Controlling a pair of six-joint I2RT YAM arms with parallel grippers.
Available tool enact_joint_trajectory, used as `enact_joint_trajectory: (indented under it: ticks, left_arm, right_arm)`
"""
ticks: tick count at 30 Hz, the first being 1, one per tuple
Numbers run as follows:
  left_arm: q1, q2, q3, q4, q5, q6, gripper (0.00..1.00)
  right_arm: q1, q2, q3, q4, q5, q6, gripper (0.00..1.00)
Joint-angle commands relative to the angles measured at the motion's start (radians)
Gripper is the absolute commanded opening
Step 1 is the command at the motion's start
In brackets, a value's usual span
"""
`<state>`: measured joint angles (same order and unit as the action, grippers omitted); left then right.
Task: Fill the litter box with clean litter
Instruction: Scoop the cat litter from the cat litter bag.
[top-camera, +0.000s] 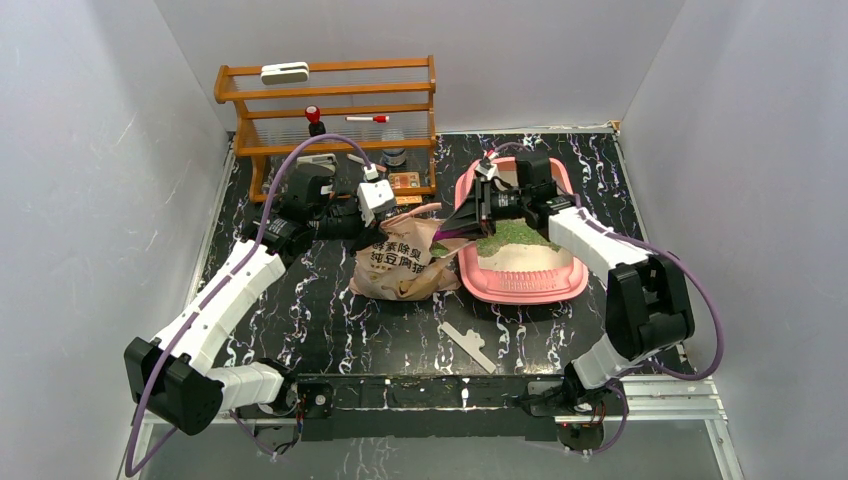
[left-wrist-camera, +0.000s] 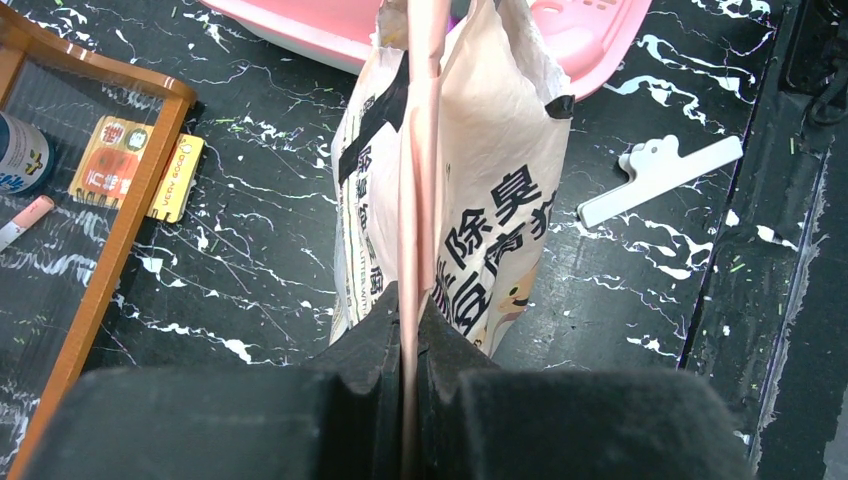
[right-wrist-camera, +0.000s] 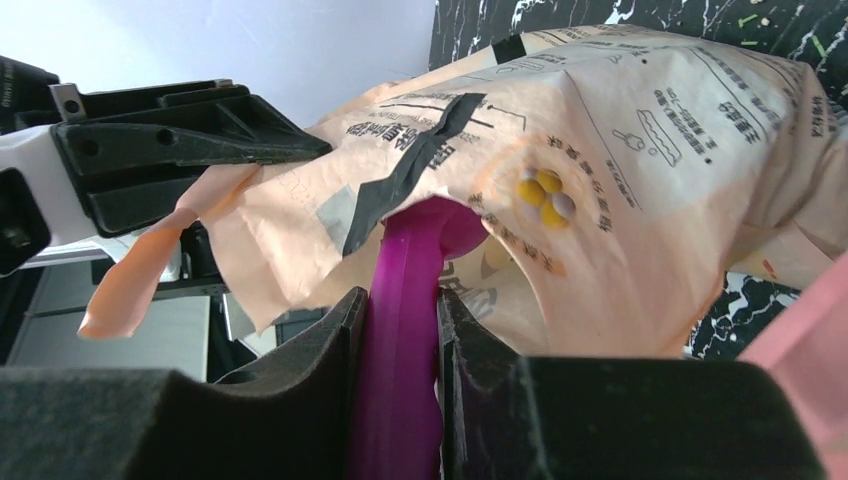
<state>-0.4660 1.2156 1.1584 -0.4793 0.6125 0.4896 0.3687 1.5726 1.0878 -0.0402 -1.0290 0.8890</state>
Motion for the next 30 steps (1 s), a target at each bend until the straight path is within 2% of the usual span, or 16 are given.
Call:
enact_joint_trajectory:
  ticks: [1,21,30]
  left_arm:
    - [-0.002,-0.05,0.022,0.011,0.053,-0.013,0.0]
    - [-0.003,-0.057,0.021,0.011,0.046,-0.016,0.0]
    - [-0.002,-0.048,0.023,0.034,0.055,-0.029,0.0]
  right_arm:
    - [-0.046,-0.075,-0.019,0.063,-0.063,0.014,0.0]
    - [-0.234,-0.203,-0.163,0.067,-0.158,0.041,0.0]
    - [-0.254,-0.22,-0.174,0.027,-0.171,0.009,0.0]
